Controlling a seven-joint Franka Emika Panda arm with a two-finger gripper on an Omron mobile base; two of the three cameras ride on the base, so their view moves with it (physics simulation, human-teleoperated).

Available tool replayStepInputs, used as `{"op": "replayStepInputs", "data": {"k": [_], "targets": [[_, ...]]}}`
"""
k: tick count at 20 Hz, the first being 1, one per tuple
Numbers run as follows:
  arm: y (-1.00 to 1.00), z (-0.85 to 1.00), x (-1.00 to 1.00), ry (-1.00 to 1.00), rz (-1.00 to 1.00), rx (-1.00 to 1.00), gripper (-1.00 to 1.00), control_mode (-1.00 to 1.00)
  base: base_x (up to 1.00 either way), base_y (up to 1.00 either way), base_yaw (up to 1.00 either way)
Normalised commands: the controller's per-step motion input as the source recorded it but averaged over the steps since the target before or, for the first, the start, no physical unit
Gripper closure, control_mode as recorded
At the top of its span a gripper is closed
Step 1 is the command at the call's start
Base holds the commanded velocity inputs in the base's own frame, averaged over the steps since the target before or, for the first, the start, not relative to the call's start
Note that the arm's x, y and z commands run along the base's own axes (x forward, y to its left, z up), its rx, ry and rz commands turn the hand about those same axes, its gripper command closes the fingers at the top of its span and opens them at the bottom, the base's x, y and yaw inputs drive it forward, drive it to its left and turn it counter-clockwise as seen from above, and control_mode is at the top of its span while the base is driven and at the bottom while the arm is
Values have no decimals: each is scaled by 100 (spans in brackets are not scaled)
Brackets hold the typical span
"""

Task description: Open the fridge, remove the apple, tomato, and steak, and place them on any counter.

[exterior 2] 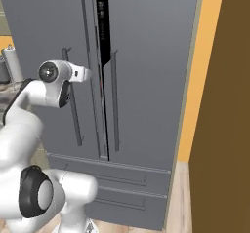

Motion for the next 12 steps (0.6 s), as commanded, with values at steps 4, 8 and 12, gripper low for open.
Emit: {"op": "replayStepInputs", "data": {"k": [4, 8, 12], "targets": [[41, -41, 76, -13, 0, 0, 100, -100, 0, 0, 0], [3, -3, 20, 5, 0, 0, 100, -100, 0, 0, 0], [31, -1, 9, 12, -2, 0, 100, -100, 0, 0, 0]]}}
